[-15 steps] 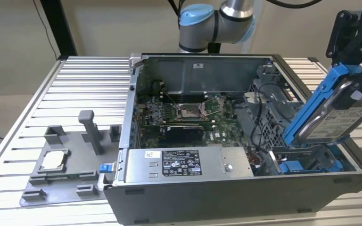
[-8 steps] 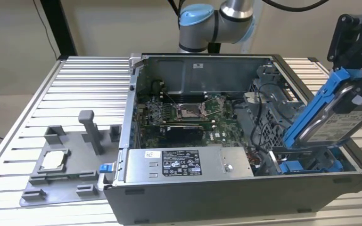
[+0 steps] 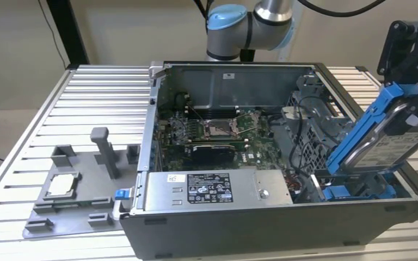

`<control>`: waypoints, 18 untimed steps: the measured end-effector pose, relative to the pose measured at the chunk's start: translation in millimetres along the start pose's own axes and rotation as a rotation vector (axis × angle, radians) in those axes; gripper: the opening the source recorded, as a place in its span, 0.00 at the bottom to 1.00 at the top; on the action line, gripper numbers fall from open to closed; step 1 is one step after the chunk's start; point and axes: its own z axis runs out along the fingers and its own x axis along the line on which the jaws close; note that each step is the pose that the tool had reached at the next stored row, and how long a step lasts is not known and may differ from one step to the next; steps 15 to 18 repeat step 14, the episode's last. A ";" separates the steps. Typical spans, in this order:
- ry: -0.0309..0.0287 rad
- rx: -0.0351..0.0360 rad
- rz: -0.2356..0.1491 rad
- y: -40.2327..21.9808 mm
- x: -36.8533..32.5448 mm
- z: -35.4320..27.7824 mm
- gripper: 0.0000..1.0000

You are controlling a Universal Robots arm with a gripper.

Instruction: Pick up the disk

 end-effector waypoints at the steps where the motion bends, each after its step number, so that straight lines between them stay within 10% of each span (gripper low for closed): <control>1: -0.0009 0.0001 0.000 0.0 0.3 0.1 0.00; 18: -0.0022 0.0000 -0.002 0.1 1.2 0.4 0.00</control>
